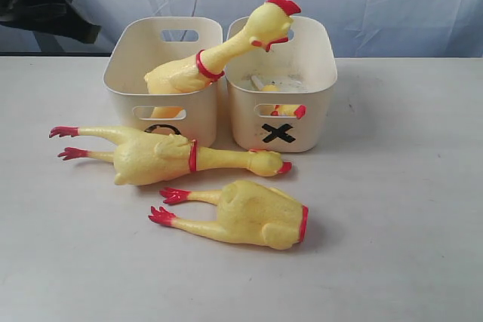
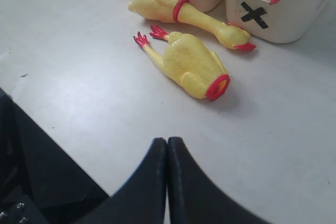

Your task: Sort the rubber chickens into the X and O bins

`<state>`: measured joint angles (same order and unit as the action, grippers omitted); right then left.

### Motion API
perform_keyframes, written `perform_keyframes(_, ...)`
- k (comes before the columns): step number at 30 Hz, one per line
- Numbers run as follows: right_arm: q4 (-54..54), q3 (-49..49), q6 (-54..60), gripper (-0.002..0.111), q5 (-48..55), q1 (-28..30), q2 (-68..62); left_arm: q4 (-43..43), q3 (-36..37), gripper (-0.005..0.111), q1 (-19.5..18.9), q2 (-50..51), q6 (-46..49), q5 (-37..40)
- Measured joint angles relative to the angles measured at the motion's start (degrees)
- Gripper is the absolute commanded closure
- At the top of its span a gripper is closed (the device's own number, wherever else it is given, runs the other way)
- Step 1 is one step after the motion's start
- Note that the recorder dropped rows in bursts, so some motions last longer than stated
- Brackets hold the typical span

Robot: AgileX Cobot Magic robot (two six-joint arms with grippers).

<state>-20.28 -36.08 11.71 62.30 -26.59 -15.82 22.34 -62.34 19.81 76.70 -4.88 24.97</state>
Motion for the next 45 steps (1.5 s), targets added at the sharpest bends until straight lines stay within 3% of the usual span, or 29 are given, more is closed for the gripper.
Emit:
perform_keyframes(18,0.00,0.00,0.11,0.109,0.00,0.00,0.00,-15.32,24.04,0.107,0.00,-21.94,0.00,0.78)
perform_keyframes(24,0.00,0.00,0.01,0.109,-0.69,0.00,0.00,-24.20,30.73,0.107,0.00,-30.06,0.00,2.45)
perform_keyframes(32,-5.62,0.00,0.01,0.109,-9.83,0.00,0.00,-32.67,37.60,0.107,0.00,-36.44,0.00,2.20)
perform_keyframes(40,-6.44,0.00,0.01,0.109,-24.93,0.00,-3.36,-37.85,43.66,0.107,0.00,-36.76,-0.24,-4.61)
perform_keyframes(45,-6.19,0.00,0.01,0.109,-26.45,0.00,-9.84,-38.10,46.11,0.107,0.00,-36.76,-0.24,-6.99)
